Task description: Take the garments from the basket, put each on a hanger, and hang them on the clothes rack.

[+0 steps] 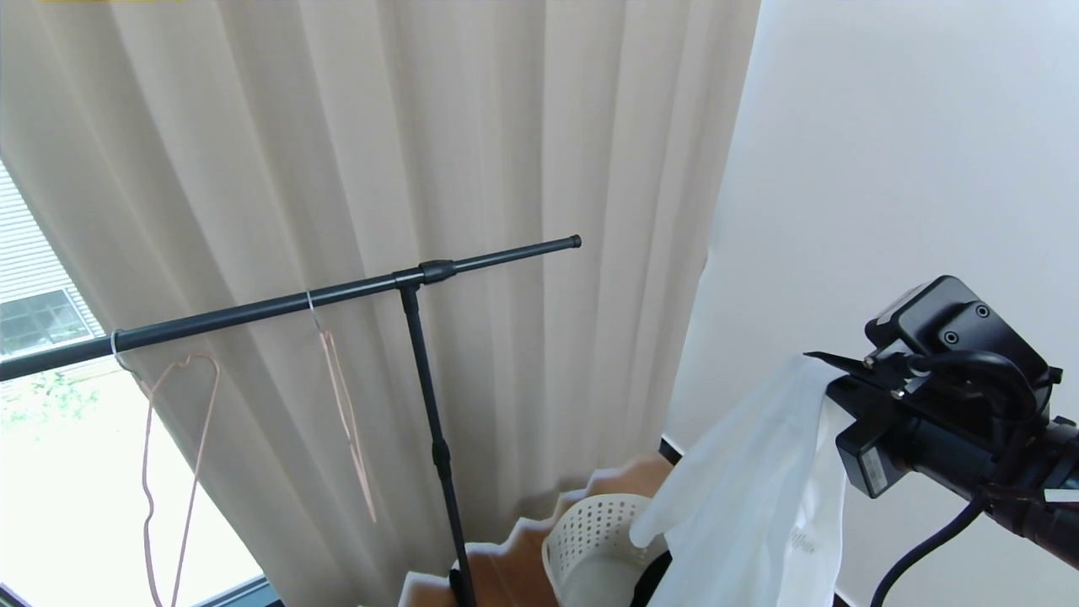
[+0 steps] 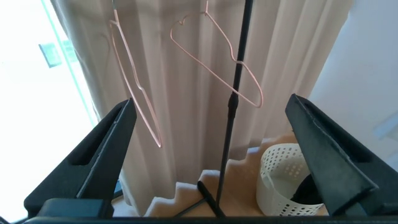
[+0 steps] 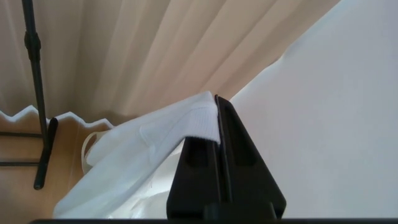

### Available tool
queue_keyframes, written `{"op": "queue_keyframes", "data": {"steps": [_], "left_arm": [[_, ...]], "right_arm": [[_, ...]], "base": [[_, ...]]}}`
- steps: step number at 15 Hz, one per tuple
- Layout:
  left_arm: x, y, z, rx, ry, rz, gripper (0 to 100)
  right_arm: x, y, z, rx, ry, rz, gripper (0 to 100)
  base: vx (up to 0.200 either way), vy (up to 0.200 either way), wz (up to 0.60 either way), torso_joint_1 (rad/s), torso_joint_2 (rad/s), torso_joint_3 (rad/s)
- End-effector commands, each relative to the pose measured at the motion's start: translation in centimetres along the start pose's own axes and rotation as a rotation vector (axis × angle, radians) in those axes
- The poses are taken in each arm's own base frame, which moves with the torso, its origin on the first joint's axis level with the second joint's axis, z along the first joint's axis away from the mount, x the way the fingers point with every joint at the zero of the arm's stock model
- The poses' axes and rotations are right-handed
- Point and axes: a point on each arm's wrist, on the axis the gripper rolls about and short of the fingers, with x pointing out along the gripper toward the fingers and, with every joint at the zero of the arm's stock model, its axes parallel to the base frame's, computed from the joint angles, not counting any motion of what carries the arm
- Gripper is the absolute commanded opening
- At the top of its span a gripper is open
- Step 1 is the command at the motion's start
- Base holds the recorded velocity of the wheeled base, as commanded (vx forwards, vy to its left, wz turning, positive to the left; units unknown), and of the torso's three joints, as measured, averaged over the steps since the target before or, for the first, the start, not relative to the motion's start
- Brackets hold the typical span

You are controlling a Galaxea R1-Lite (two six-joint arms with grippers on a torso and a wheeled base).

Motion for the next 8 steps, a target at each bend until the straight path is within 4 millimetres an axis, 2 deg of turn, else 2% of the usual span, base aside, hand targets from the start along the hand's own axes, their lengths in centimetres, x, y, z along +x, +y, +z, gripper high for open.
{"op": "queue_keyframes", "data": {"steps": [1,2,8], "left_arm": [[0.01,0.0,0.01,-0.001,0.001,0.001,100],[0.01,0.0,0.01,-0.001,0.001,0.001,100],[0.01,0.0,0.01,0.002,0.001,0.0,100]], "right_arm": [[0.02,0.02,-0.02,-0.002,0.001,0.0,0],[0.02,0.02,-0.02,0.001,0.001,0.0,0],[-0.2,-0.01,-0.18,0.001,0.0,0.003,0]], "base": [[0.0,0.0,0.0,0.0,0.0,0.0],[0.0,0.0,0.0,0.0,0.0,0.0],[0.0,0.0,0.6,0.006,0.0,0.001]]}}
